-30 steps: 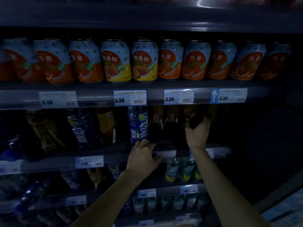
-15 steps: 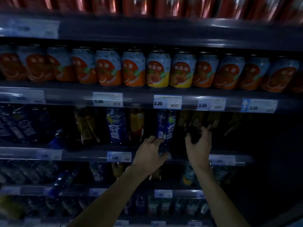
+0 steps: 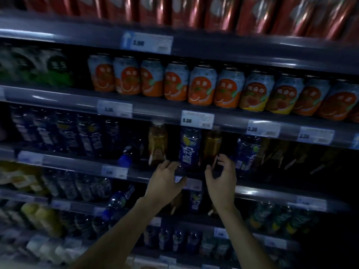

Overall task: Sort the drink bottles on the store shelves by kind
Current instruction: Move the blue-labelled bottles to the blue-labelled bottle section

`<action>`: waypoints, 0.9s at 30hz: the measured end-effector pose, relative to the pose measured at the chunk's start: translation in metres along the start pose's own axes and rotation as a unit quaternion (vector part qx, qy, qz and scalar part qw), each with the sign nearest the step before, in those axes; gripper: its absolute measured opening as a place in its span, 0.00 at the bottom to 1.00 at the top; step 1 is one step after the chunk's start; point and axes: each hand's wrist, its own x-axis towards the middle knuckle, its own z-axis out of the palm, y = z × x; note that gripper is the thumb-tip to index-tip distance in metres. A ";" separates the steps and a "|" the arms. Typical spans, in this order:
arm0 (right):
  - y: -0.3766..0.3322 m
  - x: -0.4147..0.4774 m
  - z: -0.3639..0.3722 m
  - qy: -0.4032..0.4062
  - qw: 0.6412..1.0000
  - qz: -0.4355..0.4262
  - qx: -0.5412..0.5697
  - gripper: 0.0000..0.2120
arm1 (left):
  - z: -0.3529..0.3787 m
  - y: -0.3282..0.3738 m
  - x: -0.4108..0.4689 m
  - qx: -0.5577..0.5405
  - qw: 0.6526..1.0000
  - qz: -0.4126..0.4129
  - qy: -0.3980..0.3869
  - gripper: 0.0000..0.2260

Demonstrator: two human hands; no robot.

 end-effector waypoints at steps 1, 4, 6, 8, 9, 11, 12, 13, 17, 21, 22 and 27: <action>-0.006 -0.004 0.009 -0.007 1.000 -0.001 0.005 0.21 | -0.008 -0.009 -0.002 0.001 1.000 -0.007 0.004 0.21; -0.022 -0.017 0.033 -0.029 0.999 -0.007 0.016 0.21 | -0.030 -0.035 -0.010 0.009 0.999 -0.039 0.015 0.22; -0.032 -0.026 0.050 -0.042 0.999 -0.014 0.012 0.21 | -0.044 -0.053 -0.015 -0.002 0.998 -0.061 0.023 0.22; -0.042 -0.033 0.068 -0.053 0.998 -0.021 0.000 0.21 | -0.057 -0.070 -0.019 -0.010 0.996 -0.084 0.033 0.21; -0.048 -0.037 0.078 -0.062 0.998 -0.023 -0.002 0.21 | -0.064 -0.079 -0.020 -0.011 0.994 -0.097 0.040 0.21; -0.058 -0.045 0.097 -0.085 0.996 -0.022 0.002 0.21 | -0.074 -0.095 -0.022 -0.015 0.991 -0.118 0.056 0.20; -0.062 -0.048 0.107 -0.095 0.995 -0.024 0.002 0.21 | -0.078 -0.103 -0.023 -0.020 0.990 -0.123 0.066 0.20; -0.064 -0.052 0.114 -0.106 0.994 -0.027 0.001 0.21 | -0.081 -0.108 -0.024 -0.025 0.989 -0.124 0.077 0.19; -0.065 -0.064 0.142 -0.149 0.988 -0.024 -0.036 0.22 | -0.087 -0.130 -0.025 -0.040 0.984 -0.138 0.102 0.20; -0.056 -0.072 0.154 -0.138 0.978 -0.079 -0.136 0.20 | -0.087 -0.143 -0.019 -0.052 0.982 -0.149 0.099 0.23; -0.054 -0.073 0.156 -0.131 0.975 -0.089 -0.154 0.20 | -0.087 -0.145 -0.018 -0.054 0.982 -0.152 0.100 0.23; -0.048 -0.073 0.159 -0.127 0.966 -0.108 -0.196 0.22 | -0.082 -0.143 -0.007 -0.080 0.979 -0.160 0.099 0.25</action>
